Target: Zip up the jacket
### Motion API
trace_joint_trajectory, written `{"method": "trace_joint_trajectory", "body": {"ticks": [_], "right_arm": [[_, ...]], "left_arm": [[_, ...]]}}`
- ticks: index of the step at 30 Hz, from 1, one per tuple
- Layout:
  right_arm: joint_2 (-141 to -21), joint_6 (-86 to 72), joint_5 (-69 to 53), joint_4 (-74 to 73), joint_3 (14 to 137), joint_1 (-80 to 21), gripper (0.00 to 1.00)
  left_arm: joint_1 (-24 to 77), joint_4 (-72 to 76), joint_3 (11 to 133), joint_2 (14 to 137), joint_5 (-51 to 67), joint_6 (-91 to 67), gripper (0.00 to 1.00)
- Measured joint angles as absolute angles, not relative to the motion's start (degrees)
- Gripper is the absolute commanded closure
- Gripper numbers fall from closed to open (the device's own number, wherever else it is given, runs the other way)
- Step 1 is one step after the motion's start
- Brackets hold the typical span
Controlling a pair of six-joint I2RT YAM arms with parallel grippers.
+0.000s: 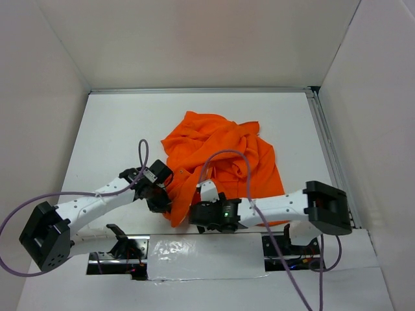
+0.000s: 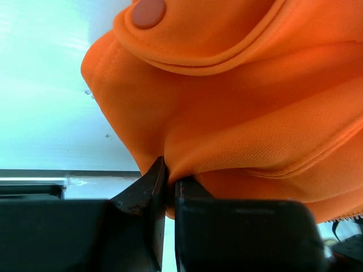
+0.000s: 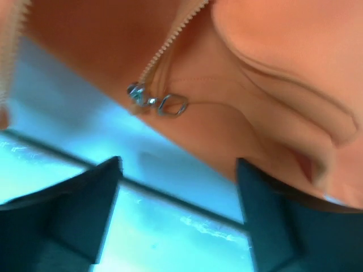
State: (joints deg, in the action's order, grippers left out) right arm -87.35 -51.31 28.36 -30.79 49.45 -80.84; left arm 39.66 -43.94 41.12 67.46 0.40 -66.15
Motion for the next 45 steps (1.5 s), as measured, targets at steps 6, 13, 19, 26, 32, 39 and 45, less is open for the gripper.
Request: {"method": "trace_joint_trajectory", "body": {"ticks": [6,13,19,26,32,39,45], "right_arm": [[-71.6,-52.2,28.5,-26.9,43.3,-80.1,0.00],[-62.8,-56.0,29.2,-26.9,39.2,-74.5,0.00],[-60.2,-58.8,27.5,-26.6,32.2,-64.3,0.00],[-61.3,-55.1,24.1,-23.2,30.6,-59.6,0.01],[-67.7,-52.1,20.5,-17.9,30.8,-58.5,0.23],[-72.4,-56.5,21.9,-19.6,31.9,-53.7,0.70],[-68.4,-56.8,22.0,-20.7,31.7,-43.3,0.84]], "left_arm": [[39.8,-43.3,41.1,66.9,1.4,-64.4,0.58],[40.8,-46.1,41.8,65.3,1.8,-63.0,0.10],[42.3,-45.0,42.5,63.7,2.8,-60.7,0.01],[48.1,-41.3,44.5,69.1,3.4,-57.2,0.01],[50.6,-35.2,45.4,77.9,5.7,-55.0,0.01],[48.8,-33.3,48.3,86.9,6.3,-53.8,0.37],[41.9,-31.4,50.9,91.9,8.0,-52.4,0.92]]}}
